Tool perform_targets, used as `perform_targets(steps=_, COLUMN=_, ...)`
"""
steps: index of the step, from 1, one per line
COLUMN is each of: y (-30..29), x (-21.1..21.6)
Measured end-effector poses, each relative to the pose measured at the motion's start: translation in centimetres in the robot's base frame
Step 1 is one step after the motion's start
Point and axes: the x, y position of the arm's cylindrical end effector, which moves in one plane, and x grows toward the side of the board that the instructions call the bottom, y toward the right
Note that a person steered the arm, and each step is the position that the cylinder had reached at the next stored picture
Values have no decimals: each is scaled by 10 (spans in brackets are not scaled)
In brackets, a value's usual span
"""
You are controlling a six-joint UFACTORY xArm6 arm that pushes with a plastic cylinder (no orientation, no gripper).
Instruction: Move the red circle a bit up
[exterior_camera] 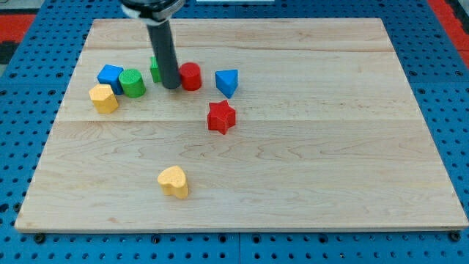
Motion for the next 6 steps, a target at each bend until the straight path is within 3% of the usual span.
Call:
perform_targets(steps=2, y=31, x=-16)
perform_targets(steps=3, y=40, x=11)
perform_targets(steps=4, y=41, x=-29)
perform_targets(steps=6, y=71, x=-57)
